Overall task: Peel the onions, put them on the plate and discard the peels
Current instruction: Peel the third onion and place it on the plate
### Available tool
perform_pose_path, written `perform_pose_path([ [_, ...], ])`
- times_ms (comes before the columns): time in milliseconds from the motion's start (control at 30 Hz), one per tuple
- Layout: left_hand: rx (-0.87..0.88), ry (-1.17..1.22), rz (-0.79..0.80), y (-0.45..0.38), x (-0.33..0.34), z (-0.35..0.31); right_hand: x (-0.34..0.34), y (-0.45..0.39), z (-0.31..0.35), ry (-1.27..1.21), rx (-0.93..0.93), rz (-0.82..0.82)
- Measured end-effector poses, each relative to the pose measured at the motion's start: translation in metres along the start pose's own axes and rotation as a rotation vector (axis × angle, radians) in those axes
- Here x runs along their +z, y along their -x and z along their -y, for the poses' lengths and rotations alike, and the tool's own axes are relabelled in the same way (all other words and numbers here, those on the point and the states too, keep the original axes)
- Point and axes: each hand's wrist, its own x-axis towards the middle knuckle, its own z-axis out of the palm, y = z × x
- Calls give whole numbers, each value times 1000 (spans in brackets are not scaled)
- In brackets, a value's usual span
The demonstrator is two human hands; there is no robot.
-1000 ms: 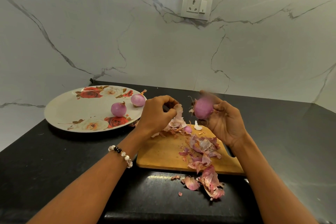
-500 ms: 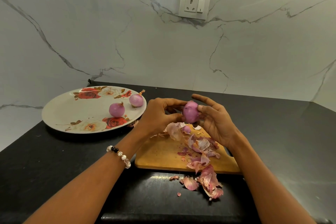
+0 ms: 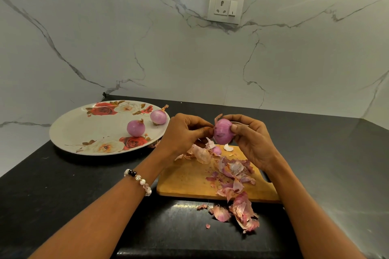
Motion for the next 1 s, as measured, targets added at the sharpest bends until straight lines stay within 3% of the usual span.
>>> perform_pose_path([
  [167, -11, -41, 29, -2, -1, 4, 0, 1, 1, 9, 44, -7],
  [433, -80, -100, -100, -5, 3, 12, 5, 3, 1, -2, 95, 16],
  [700, -28, -18, -81, -4, 1, 4, 3, 4, 1, 33, 94, -14],
  [1000, -111, -8, 7, -3, -1, 3, 5, 2, 2, 25, 92, 23],
])
